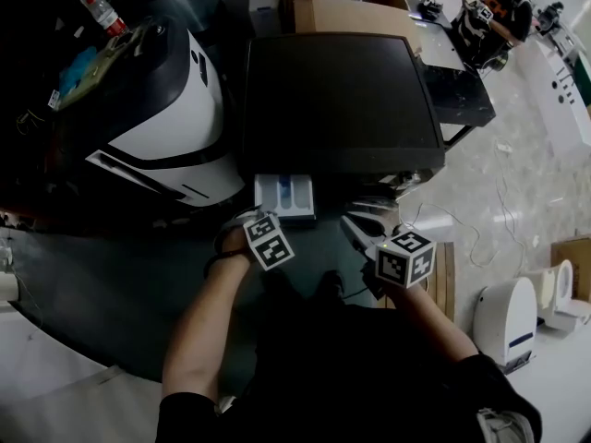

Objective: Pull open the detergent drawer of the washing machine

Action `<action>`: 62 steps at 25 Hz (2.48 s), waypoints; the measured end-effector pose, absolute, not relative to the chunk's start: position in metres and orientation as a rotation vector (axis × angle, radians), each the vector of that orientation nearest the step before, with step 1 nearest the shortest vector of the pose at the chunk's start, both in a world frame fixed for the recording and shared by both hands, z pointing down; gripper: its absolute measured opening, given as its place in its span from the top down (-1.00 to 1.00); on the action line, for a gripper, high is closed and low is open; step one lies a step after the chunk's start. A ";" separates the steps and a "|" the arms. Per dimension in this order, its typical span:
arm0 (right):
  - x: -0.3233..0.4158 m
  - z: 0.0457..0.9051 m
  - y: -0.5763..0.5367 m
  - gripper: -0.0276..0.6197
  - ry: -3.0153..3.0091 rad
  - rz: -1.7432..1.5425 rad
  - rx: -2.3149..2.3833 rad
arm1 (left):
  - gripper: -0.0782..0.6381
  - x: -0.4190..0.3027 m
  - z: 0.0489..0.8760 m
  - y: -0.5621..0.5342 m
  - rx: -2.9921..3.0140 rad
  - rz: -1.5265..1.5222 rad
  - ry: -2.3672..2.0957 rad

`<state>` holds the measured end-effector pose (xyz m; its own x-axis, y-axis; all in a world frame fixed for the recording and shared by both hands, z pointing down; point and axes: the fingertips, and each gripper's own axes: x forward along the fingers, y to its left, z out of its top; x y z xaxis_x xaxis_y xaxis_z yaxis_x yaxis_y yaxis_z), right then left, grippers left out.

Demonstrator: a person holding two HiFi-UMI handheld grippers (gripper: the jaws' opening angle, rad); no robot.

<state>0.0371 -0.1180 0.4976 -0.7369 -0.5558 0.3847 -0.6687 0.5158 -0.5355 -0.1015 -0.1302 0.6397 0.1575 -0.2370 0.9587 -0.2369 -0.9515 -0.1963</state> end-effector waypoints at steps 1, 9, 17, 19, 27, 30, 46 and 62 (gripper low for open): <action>0.037 0.496 -0.119 0.91 -2.593 1.016 1.049 | 0.51 -0.102 0.640 -0.128 -2.392 -1.981 0.487; 0.027 0.487 -0.119 0.91 -2.612 0.965 0.961 | 0.52 -0.103 0.640 -0.101 -2.417 -1.974 0.495; 0.023 0.480 -0.116 0.91 -2.625 0.946 0.927 | 0.51 -0.105 0.637 -0.103 -2.445 -1.965 0.568; 0.025 0.480 -0.115 0.91 -2.629 0.946 0.931 | 0.48 -0.105 0.631 -0.105 -2.473 -1.950 0.604; 0.041 0.470 -0.114 0.91 -2.655 0.943 0.961 | 0.46 -0.104 0.598 -0.109 -2.553 -1.832 0.771; 0.046 0.464 -0.117 0.91 -2.670 0.930 0.964 | 0.47 -0.104 0.573 -0.114 -2.621 -1.726 0.896; -0.008 0.423 -0.177 0.91 -2.712 0.821 1.033 | 0.58 -0.165 0.457 -0.172 -2.865 -1.058 1.348; -0.081 0.371 -0.211 0.91 -2.755 0.603 1.147 | 0.67 -0.225 0.385 -0.207 -2.927 -0.562 1.411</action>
<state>-0.0808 -0.2109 0.3710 -0.7123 -0.6608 0.2364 -0.6992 0.6388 -0.3211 -0.2245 -0.2073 0.3851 0.5784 -0.7284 0.3672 -0.7813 -0.6241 -0.0075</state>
